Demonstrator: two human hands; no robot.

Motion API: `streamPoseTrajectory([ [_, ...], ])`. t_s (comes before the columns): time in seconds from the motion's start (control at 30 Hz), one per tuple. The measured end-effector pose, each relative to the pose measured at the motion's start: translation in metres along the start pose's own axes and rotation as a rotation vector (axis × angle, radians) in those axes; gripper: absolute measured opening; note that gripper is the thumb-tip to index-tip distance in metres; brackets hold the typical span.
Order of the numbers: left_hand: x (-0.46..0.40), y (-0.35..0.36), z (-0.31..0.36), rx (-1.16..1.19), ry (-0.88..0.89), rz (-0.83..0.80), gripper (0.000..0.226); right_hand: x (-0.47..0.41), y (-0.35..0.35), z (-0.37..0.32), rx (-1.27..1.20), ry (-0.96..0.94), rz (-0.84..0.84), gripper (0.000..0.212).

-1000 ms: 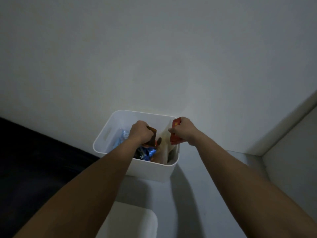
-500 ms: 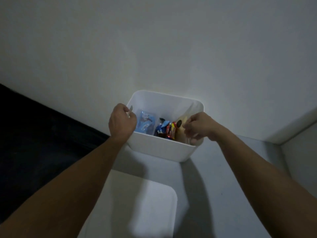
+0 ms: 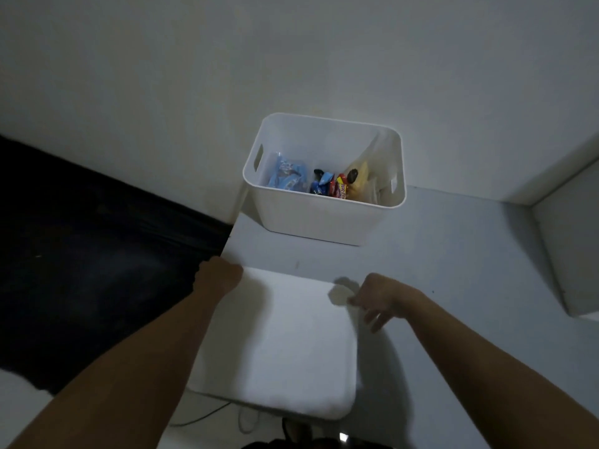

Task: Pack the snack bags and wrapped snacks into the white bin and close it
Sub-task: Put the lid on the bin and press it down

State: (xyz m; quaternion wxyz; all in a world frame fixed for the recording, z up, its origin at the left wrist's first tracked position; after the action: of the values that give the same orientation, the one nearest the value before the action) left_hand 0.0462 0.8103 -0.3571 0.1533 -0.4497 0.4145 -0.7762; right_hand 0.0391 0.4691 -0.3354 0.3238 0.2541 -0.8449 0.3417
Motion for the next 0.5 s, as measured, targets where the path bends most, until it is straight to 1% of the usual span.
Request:
streamPoseTrajectory([
  [0.1,0.002,0.011,-0.019,-0.1,-0.082,0.027,0.054,0.005,0.026,0.013,0.065,0.032,0.017,0.018],
  [0.13,0.005,0.014,-0.024,-0.126,-0.098,0.037,0.058,0.006,0.032,0.016,0.062,0.031,0.035,0.016],
  [0.2,0.008,0.021,-0.036,-0.132,-0.12,0.023,0.06,0.006,0.041,0.015,0.045,0.0,0.094,0.019],
  [0.27,0.012,0.027,-0.045,-0.111,-0.119,0.015,0.058,0.008,0.047,0.014,0.099,-0.048,0.157,0.022],
  [0.3,0.016,0.028,-0.046,-0.119,-0.106,0.021,0.057,0.008,0.047,0.015,0.119,-0.059,0.198,0.03],
  [0.37,0.022,0.029,-0.05,-0.11,-0.111,0.036,0.057,0.013,0.047,0.021,0.066,-0.039,0.292,0.041],
  [0.43,0.026,0.029,-0.06,-0.042,-0.147,0.041,0.058,0.02,0.048,0.032,-0.022,-0.007,0.37,0.042],
  [0.5,0.025,0.025,-0.064,0.027,-0.132,0.058,0.058,0.025,0.044,0.041,-0.082,0.001,0.443,0.042],
])
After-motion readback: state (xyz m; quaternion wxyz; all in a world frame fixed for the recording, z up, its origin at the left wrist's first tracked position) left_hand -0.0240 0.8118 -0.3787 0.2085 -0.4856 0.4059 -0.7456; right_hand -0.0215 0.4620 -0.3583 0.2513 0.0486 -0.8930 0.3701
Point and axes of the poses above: each hand's wrist, its own x-axis away from the middle knuckle, its own y-axis out of the palm, z = x × y, the point moved 10 cm from there along -x, towards the middle knuckle, and after that the axes turned 12 degrees about -y, right-handed, at the moved point
